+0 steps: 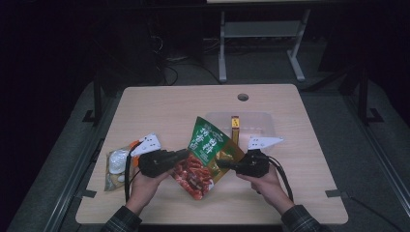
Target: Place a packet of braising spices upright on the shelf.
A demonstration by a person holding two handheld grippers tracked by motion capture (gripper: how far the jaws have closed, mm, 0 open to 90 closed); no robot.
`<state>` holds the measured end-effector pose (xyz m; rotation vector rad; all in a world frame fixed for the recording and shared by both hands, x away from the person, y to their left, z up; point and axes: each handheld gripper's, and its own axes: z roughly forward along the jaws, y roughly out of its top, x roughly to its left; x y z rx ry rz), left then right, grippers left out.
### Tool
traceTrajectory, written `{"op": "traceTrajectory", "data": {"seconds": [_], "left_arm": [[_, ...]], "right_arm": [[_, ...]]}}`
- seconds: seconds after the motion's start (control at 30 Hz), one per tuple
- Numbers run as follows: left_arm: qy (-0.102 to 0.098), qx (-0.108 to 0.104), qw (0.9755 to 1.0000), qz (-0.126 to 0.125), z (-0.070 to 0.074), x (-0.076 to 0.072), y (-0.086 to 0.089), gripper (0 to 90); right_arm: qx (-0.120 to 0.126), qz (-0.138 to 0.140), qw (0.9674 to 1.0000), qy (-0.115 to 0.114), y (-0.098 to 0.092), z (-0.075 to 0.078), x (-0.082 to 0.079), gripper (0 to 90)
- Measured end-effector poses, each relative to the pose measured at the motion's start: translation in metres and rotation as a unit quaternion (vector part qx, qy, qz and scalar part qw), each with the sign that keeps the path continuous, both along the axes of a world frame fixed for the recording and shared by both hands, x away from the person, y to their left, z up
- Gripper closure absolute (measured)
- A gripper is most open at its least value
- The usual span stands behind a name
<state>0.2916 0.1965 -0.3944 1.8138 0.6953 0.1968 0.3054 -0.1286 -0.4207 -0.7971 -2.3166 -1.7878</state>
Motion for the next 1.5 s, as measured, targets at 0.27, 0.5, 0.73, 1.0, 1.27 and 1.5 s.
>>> {"op": "traceTrajectory", "data": {"seconds": [0.27, 0.5, 0.73, 1.0, 1.27, 1.5], "left_arm": [[0.001, 0.040, 0.9991, -0.014, -0.008, -0.005, -0.005, 89.0], [-0.023, 0.108, 0.9938, 0.006, -0.013, -0.005, -0.006, 80.2], [-0.020, 0.124, 0.9920, 0.004, -0.012, -0.005, -0.003, 57.8], [0.027, 0.167, 0.9849, -0.035, -0.026, -0.015, 0.005, 32.3], [0.049, 0.169, 0.9836, -0.037, -0.037, -0.016, 0.009, 24.4], [0.057, 0.185, 0.9801, -0.044, -0.045, -0.012, 0.006, 23.3]], "right_arm": [[-0.016, 0.000, 0.9998, -0.012, -0.005, 0.007, 0.003, 89.6], [-0.038, 0.019, 0.9987, -0.027, -0.010, 0.014, 0.004, 89.8], [-0.048, 0.031, 0.9977, -0.037, -0.011, 0.019, 0.002, 89.8], [-0.057, 0.043, 0.9962, -0.049, -0.011, 0.029, -0.004, 89.8], [-0.061, 0.039, 0.9958, -0.057, -0.020, 0.038, -0.008, 89.8], [-0.052, 0.033, 0.9954, -0.072, -0.030, 0.051, -0.007, 89.8]]}}
